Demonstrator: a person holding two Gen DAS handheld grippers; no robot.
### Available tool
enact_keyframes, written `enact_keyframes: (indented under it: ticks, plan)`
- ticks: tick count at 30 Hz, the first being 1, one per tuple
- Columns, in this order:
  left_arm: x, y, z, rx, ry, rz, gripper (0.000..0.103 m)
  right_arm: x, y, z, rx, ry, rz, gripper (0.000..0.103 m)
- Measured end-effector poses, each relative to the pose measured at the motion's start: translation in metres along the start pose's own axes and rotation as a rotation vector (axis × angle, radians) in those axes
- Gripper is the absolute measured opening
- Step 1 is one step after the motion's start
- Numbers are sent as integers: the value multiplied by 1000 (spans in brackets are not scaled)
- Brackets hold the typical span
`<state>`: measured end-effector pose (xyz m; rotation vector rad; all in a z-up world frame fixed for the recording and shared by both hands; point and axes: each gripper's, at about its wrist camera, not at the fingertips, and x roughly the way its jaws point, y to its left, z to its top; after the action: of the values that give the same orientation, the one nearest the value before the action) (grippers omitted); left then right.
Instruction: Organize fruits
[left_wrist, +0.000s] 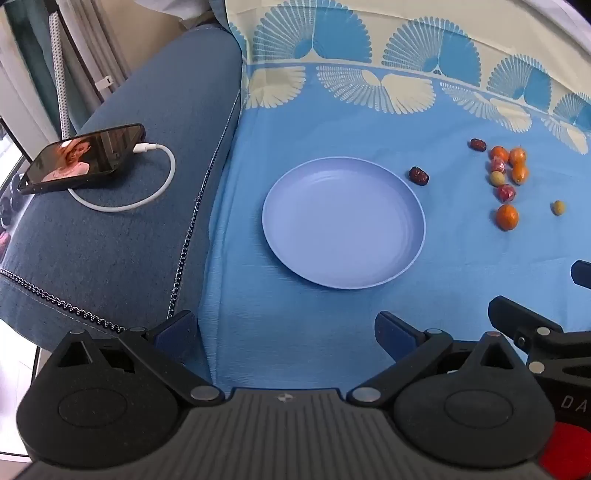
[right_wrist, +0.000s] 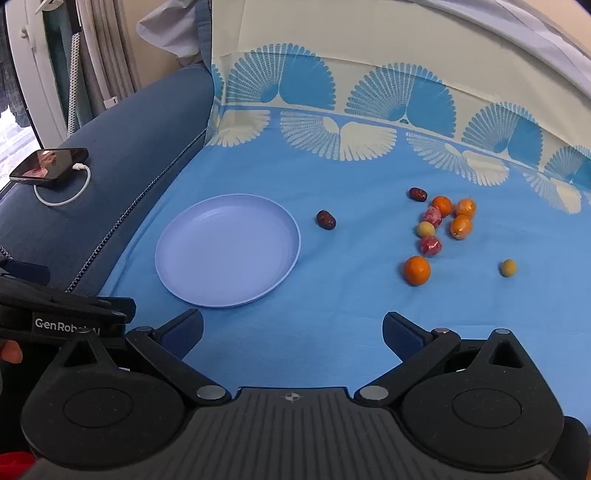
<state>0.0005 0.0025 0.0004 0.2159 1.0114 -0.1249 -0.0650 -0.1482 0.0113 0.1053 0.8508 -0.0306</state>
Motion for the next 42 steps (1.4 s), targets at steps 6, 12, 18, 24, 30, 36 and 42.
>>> enact_keyframes:
  ticks: [6, 12, 18, 24, 30, 36, 42]
  plan:
    - [2, -2, 2, 29, 24, 43, 103, -1, -1, 1, -5, 9, 12, 103]
    - [0, 0, 4, 39, 27, 48, 103, -1, 6, 5, -7, 16, 18, 103]
    - [1, 1, 4, 37, 36, 48, 103, 3, 4, 3, -6, 31, 17, 103]
    - [3, 0, 2, 36, 44, 45, 103, 3, 7, 3, -6, 37, 18, 103]
    - [3, 0, 1, 34, 51, 48, 103, 3, 9, 1, -13, 35, 20, 103]
    - [2, -1, 2, 35, 53, 51, 103, 4, 8, 0, -10, 43, 21, 103]
    - [1, -1, 3, 35, 52, 56, 103, 3, 7, 0, -13, 43, 20, 103]
